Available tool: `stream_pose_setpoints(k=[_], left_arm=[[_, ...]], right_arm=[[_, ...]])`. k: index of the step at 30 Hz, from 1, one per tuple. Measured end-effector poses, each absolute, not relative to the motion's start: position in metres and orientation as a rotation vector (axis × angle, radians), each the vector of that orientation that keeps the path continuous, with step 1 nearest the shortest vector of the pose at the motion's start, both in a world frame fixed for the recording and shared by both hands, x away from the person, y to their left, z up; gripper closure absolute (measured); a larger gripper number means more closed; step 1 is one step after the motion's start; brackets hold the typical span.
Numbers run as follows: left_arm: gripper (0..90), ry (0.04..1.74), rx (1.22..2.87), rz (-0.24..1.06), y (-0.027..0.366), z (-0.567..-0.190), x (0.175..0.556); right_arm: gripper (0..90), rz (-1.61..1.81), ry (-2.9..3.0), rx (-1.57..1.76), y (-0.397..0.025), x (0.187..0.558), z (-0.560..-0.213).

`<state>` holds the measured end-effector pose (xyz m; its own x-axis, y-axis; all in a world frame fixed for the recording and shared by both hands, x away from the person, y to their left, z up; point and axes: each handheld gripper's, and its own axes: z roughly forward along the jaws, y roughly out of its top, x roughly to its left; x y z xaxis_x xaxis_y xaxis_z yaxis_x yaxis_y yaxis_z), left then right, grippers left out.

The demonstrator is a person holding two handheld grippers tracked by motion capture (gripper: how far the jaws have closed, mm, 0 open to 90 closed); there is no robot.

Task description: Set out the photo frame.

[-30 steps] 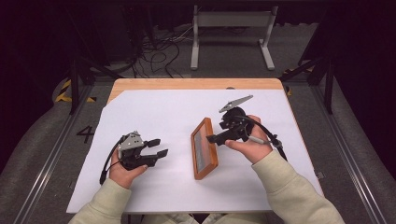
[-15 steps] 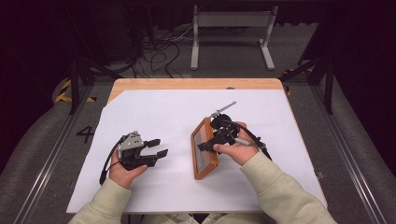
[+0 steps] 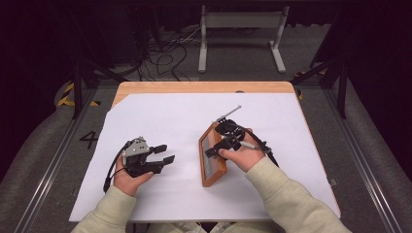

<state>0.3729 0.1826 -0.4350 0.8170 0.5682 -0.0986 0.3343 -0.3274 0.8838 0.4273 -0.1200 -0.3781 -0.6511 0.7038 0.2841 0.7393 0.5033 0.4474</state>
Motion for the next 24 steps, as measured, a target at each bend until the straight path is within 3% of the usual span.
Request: stream_pose_setpoints(k=[4, 10, 24], left_arm=[[46.5, 0.677, 1.941, 0.275, 0.183, -0.435, 0.373], [46.6, 0.68, 1.937, 0.274, 0.183, -0.435, 0.372], [47.2, 0.682, 1.933, 0.279, 0.185, -0.434, 0.372]], right_arm=[[49.3, -0.851, -2.651, -1.291, -0.121, 0.429, -0.38], [66.6, -0.84, -2.662, -1.316, -0.122, 0.428, -0.372], [70.8, -0.657, -2.792, -1.065, -0.118, 0.438, -0.353]])
